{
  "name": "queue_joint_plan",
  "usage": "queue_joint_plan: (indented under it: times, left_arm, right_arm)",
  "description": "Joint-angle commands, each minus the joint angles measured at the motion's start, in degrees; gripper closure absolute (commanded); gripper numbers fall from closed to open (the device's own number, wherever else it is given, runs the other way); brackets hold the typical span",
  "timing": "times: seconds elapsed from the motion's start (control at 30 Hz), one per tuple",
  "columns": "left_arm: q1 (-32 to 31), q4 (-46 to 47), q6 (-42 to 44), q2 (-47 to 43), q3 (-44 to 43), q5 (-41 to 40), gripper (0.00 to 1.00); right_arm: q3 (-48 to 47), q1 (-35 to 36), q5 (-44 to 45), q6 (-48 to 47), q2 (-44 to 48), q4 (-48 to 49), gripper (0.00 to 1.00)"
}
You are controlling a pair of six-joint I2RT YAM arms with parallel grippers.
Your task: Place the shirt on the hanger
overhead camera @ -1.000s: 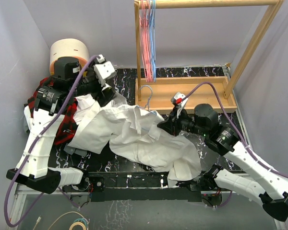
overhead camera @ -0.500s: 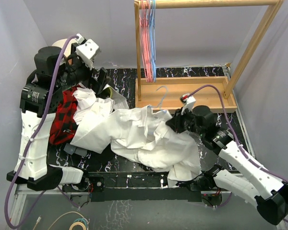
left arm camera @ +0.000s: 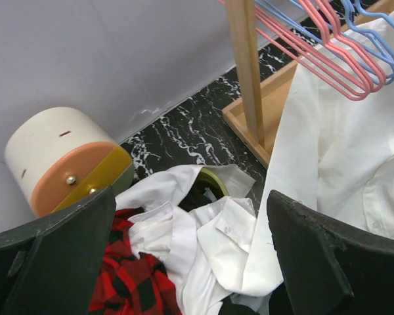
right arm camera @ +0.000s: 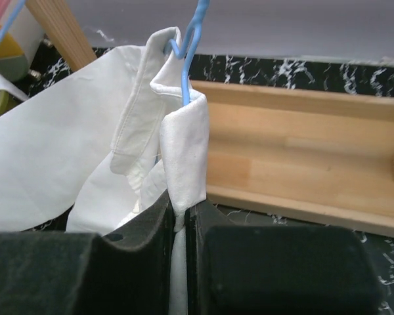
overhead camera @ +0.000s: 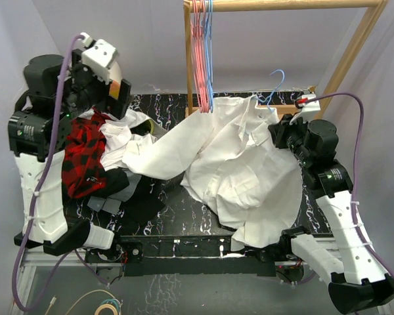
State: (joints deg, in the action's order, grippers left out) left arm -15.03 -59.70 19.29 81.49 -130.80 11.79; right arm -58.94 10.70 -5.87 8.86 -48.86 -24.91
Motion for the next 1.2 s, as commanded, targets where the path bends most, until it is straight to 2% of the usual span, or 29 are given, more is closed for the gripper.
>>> queue_joint_plan:
  times: [0.0, 0.27, 0.57, 0.83, 1.17]
  left_arm:
    - [4.7, -1.4, -2.2, -4.7, -3.9, 4.8, 0.03]
    - [7.1, -0.2, -3.4, -5.6, -2.7, 3.7, 0.03]
    - [7.1, -1.2, -3.0, -4.3, -3.4, 5.4, 0.03]
    - [7.1, 0.9, -3.4, -3.4, -0.2, 0.3, 0.03]
    - [7.1, 3.2, -1.6, -2.8, 3.8, -3.2, 0.03]
  right_arm:
    - [-8.0, -0.4, 8.9, -7.4, -0.2, 0.3, 0.92]
    - [-18.0, -0.3, 19.9, -15.6, -1.9, -1.5, 0.92]
    - [-28.0, -0.4, 23.9, -21.2, -8.2, -1.7, 0.92]
    - [-41.7, -1.5, 19.3, -23.0, -17.6, -1.0, 0.92]
    - [-51.4, -8.8, 9.4, -18.7, -26.6, -0.9, 0.92]
